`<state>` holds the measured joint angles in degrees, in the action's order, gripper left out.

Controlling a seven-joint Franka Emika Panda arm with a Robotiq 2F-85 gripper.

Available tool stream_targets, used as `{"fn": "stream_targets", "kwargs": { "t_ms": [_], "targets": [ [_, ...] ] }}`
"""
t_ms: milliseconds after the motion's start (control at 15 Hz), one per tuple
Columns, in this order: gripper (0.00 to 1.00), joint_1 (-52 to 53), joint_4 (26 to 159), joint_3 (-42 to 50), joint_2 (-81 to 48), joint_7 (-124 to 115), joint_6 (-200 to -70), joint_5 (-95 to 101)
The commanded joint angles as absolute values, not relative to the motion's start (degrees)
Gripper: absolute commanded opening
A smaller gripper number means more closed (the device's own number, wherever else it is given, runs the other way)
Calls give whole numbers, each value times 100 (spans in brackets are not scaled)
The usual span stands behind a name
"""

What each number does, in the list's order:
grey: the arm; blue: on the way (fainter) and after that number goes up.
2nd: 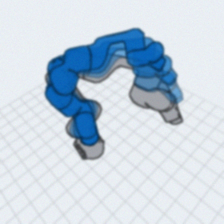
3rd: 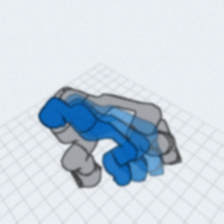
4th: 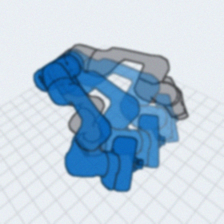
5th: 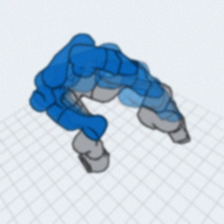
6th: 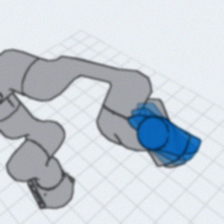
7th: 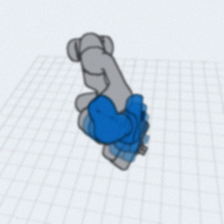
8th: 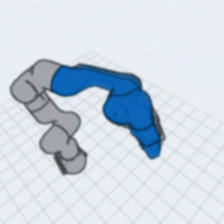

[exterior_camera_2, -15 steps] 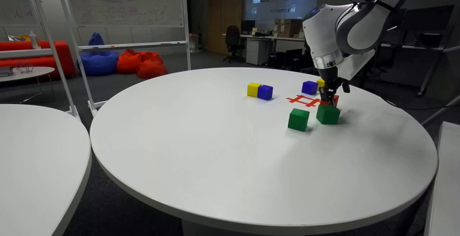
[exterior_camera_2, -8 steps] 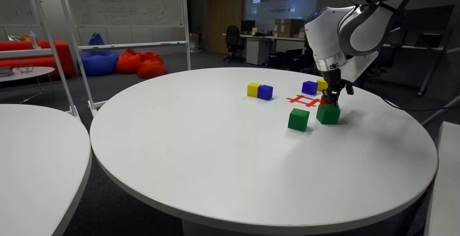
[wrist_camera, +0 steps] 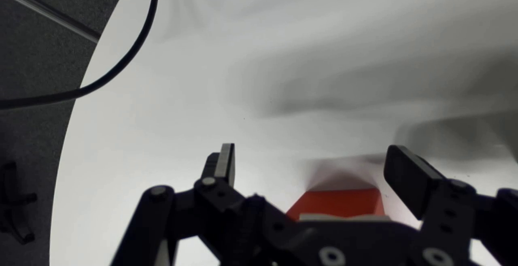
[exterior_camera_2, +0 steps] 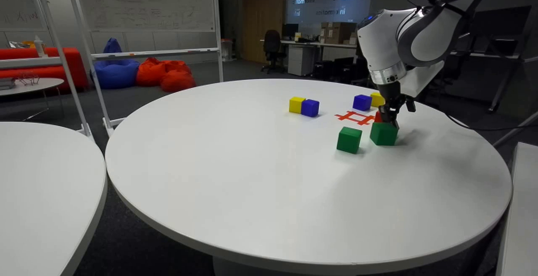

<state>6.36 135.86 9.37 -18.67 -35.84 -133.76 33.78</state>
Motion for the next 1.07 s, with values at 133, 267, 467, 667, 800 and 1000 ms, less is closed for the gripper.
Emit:
{"fn": "stream_targets", "kwargs": {
  "t_ms": [133, 267, 467, 667, 800, 1000],
  "targets": [
    [100, 604, 13755, 884, -1735, -3586, -13439, 3468],
    [100, 579, 13572, 880, -1870, -3578, -13356, 3380],
    [100, 582, 13562, 876, -1882, -3577, -13356, 3378],
    [100, 569, 13770, 845, -1715, -3512, -13540, 3409],
    [100, 568, 13988, 849, -1544, -3568, -13660, 3484],
    [100, 580, 14252, 886, -1365, -3666, -13845, 3583]
  ]
}}
